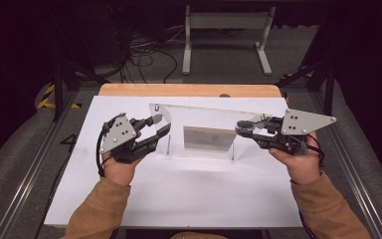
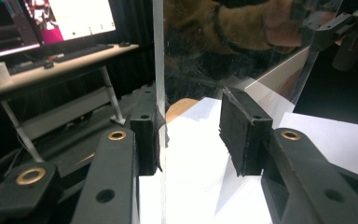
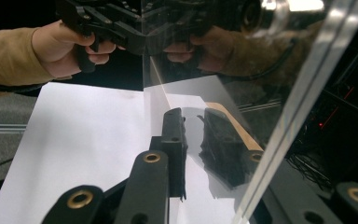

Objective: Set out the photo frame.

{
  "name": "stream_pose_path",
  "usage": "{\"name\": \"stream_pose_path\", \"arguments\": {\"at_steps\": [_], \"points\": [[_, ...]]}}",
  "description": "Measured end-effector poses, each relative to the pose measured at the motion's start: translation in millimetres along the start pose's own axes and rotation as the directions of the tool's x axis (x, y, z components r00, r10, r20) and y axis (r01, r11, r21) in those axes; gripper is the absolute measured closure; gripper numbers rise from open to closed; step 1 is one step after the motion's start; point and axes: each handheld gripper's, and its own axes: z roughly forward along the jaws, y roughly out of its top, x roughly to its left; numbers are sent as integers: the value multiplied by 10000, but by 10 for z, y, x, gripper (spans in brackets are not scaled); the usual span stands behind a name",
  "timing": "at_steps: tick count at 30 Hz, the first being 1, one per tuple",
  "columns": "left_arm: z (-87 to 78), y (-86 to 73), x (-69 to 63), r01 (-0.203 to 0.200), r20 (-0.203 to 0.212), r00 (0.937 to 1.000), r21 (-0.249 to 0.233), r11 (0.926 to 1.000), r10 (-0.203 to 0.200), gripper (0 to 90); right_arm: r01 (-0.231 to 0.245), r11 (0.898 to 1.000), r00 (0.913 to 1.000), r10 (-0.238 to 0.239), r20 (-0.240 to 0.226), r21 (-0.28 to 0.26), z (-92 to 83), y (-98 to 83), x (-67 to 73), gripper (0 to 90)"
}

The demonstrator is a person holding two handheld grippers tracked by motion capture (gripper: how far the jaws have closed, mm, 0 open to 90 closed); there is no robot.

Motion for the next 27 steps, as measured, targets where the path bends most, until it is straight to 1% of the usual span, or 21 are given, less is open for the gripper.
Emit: {"name": "stream_pose_path", "arguments": {"at_steps": [4, 5, 8, 9, 10, 13, 17, 20, 23, 27], "points": [[15, 2, 28, 241, -87, 9997, 82, 9997, -241, 602, -200, 9998, 9998, 200, 14, -51, 35, -5, -63, 729], [15, 2, 28, 241, -87, 9997, 82, 9997, -241, 605, -200, 9998, 9998, 200, 14, -51, 35, -5, -63, 729], [34, -25, 90, 540, -75, 9985, 35, 9985, -540, 610, -476, 9987, 9989, 477, 28, -175, 83, -26, -144, 704], [34, -25, 90, 540, -75, 9985, 35, 9985, -540, 618, -476, 9987, 9989, 477, 28, -175, 83, -26, -144, 704], [40, -30, 100, 588, -54, 9983, -28, 9983, -588, 618, -603, 9980, 9981, 605, 85, -212, 105, -30, -174, 690], [64, -17, 121, 620, -86, 9980, 36, 9981, -619, 624, -830, 9961, 9964, 835, 162, -285, 123, -51, -234, 680], [99, -12, 162, 722, -78, 9974, 35, 9974, -721, 624, -1003, 9944, 9944, 1013, 286, -329, 140, -60, -263, 669], [131, -12, 195, 809, -94, 9967, -6, 9967, -809, 622, -1219, 9916, 9915, 1237, 401, -443, 155, -79, -292, 660], [177, -7, 253, 826, -65, 9966, 2, 9966, -826, 619, -1434, 9880, 9876, 1465, 555, -565, 157, -99, -326, 662], [246, 11, 300, 699, -280, 9972, 102, 9975, -696, 601, -1462, 9870, 9853, 1513, 798, -663, 168, -121, -377, 652]]}}
